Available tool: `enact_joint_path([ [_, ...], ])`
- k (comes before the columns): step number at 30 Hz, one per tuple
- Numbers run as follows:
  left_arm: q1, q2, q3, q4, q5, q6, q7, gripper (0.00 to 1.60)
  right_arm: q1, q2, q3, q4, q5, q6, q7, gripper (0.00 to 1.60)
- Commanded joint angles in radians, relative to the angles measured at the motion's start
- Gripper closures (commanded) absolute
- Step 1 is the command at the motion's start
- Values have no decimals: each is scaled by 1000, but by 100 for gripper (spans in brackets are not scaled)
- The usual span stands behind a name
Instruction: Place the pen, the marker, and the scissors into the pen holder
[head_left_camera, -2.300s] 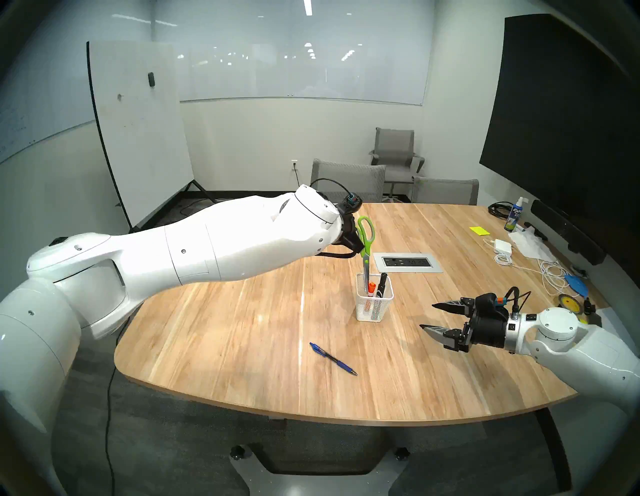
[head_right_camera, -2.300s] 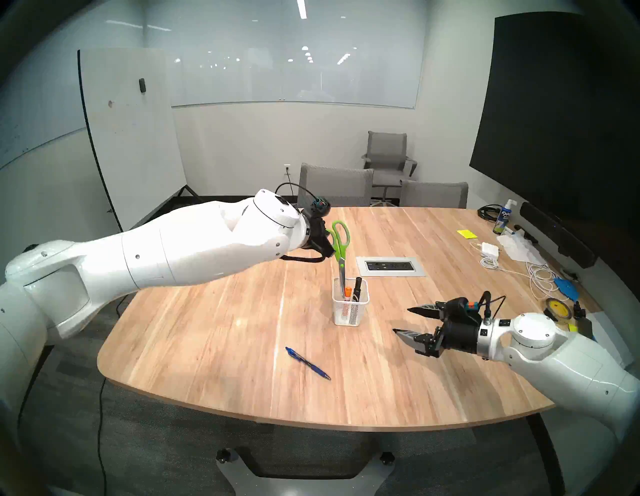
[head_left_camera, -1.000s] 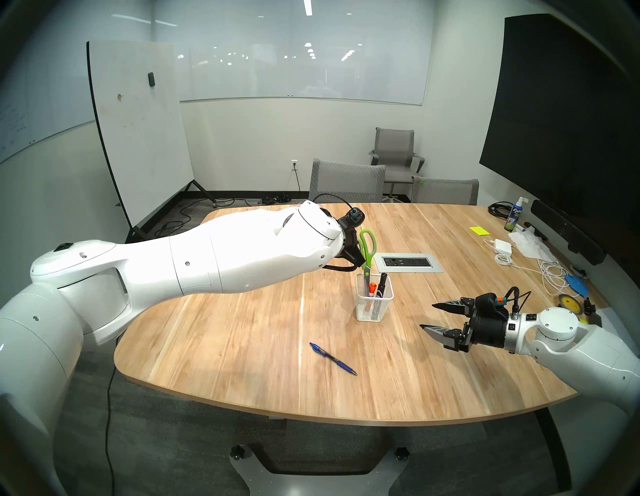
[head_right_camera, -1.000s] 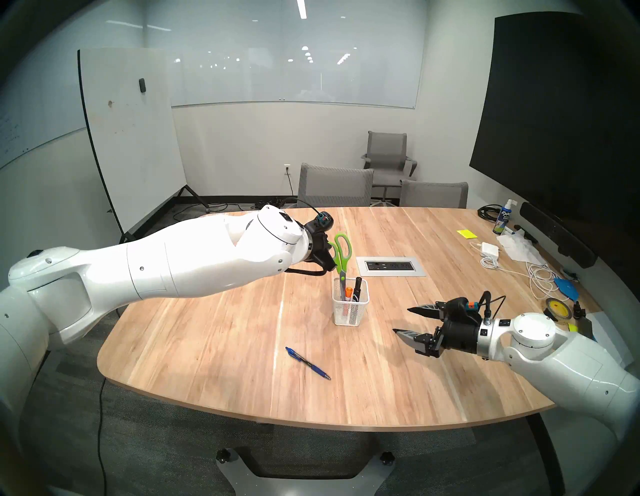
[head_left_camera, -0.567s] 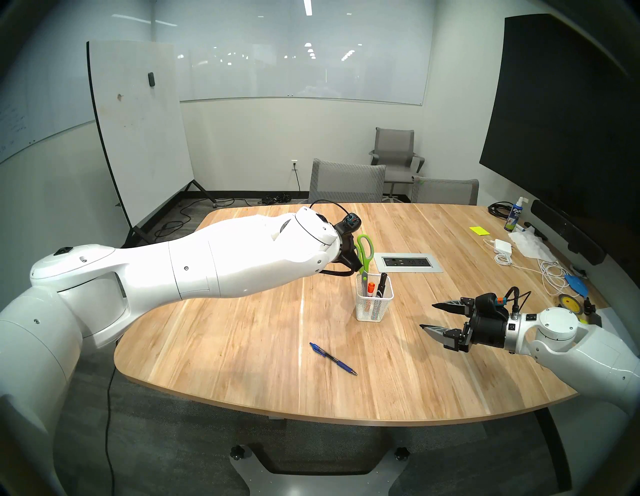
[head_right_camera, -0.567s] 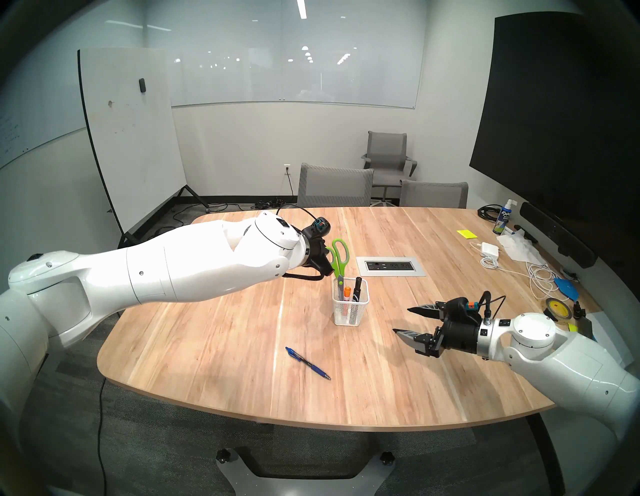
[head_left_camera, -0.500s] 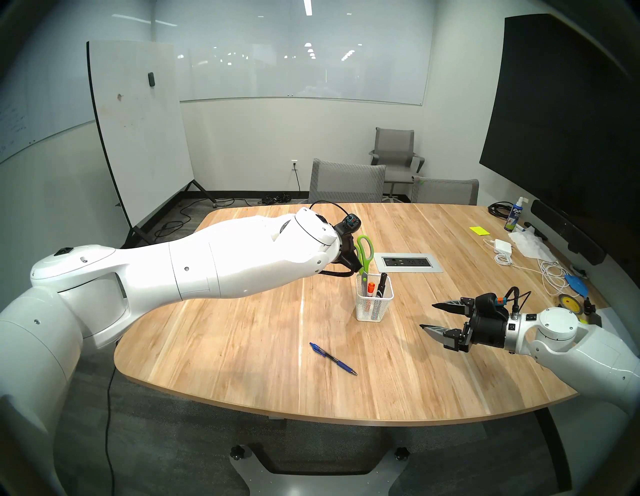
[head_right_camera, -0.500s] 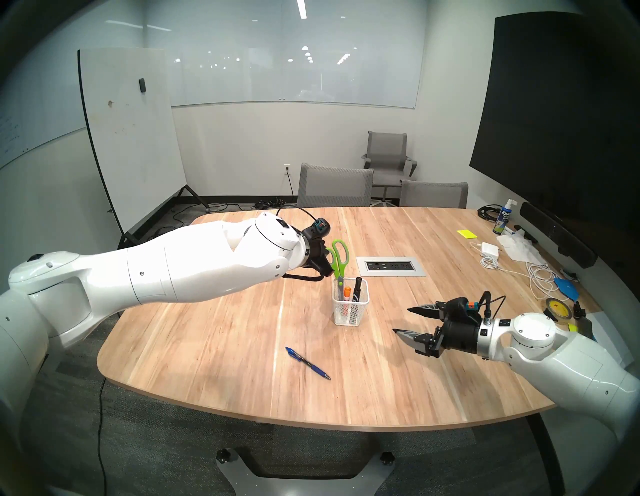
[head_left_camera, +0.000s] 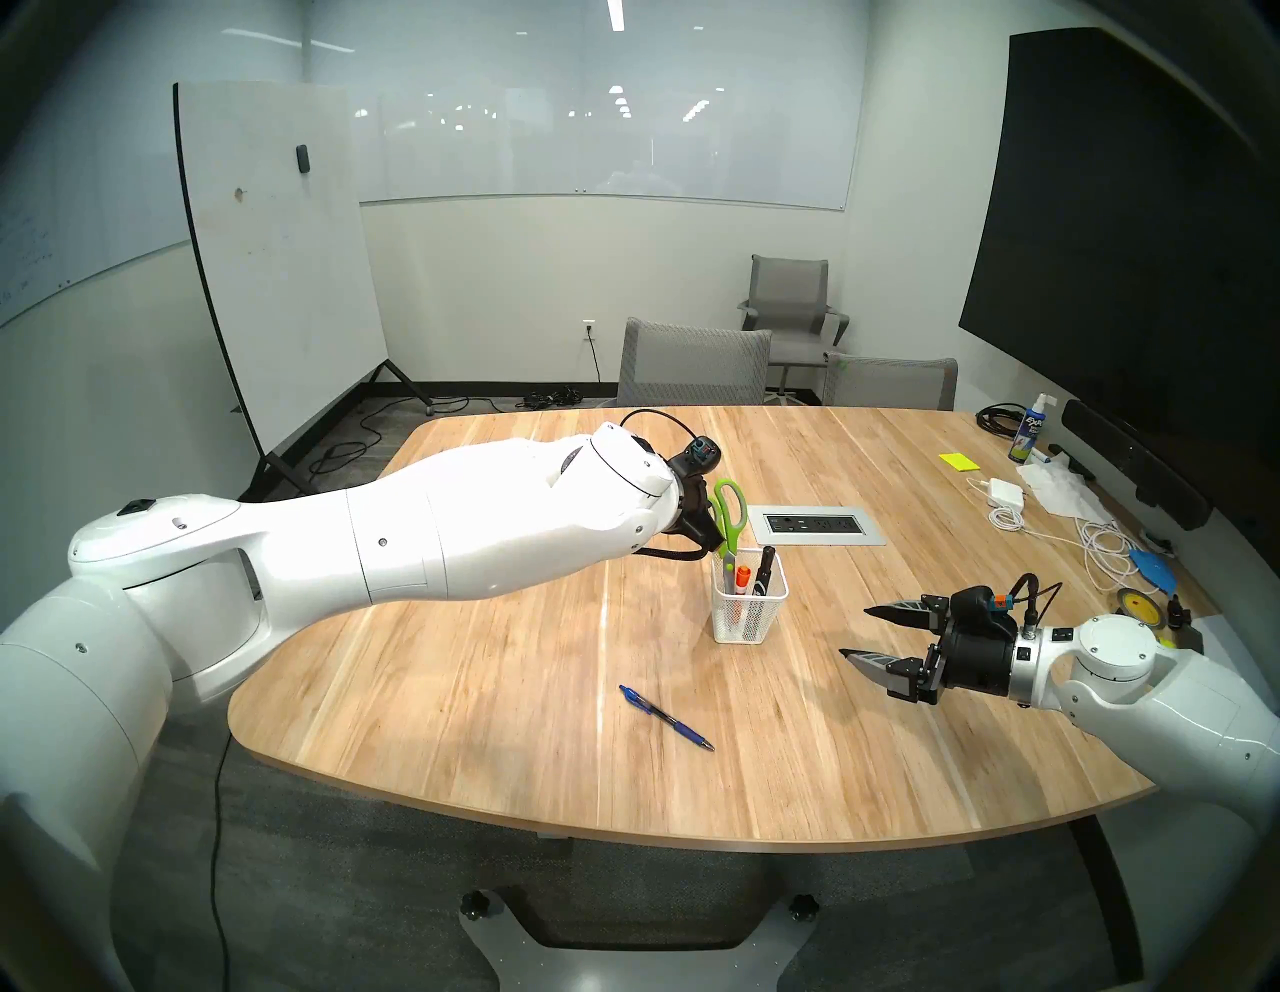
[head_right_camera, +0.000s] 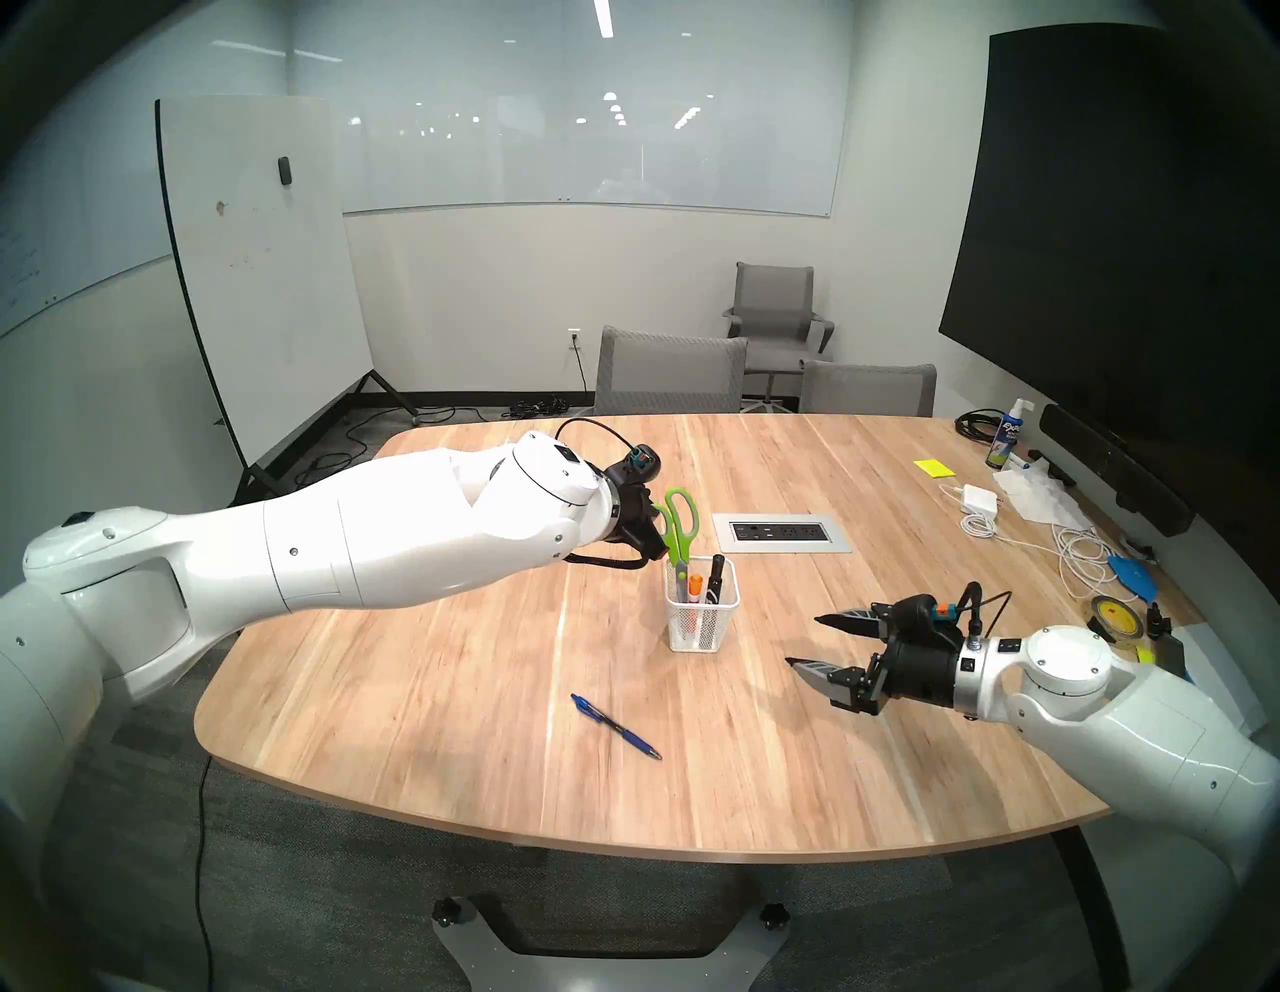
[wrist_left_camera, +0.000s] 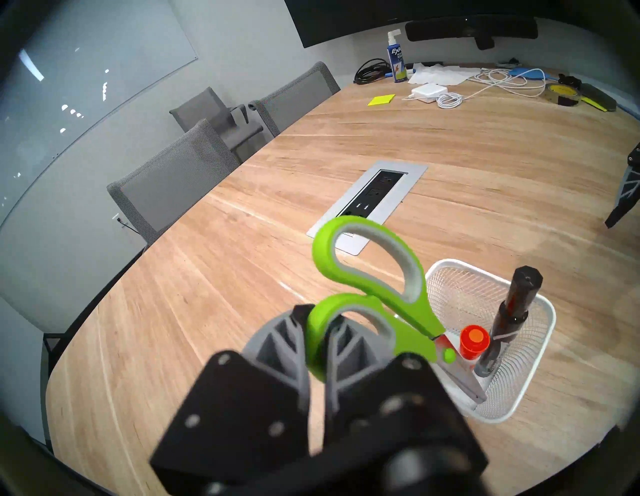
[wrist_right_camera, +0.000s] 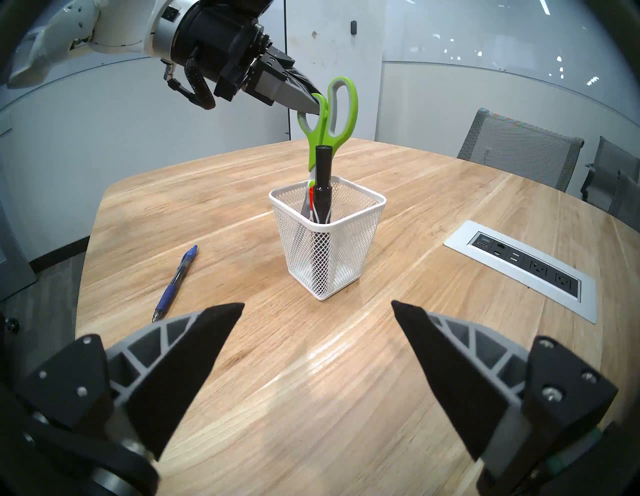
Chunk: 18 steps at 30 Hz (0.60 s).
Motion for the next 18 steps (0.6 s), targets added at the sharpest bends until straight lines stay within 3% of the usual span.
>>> enact_joint_path([
  [1, -10, -16, -16, 0, -2, -14, 1, 160, 11, 2, 12, -6, 4, -6, -1, 0],
  [18, 7, -14, -16, -7, -2, -15, 6, 160, 11, 2, 12, -6, 4, -6, -1, 0],
])
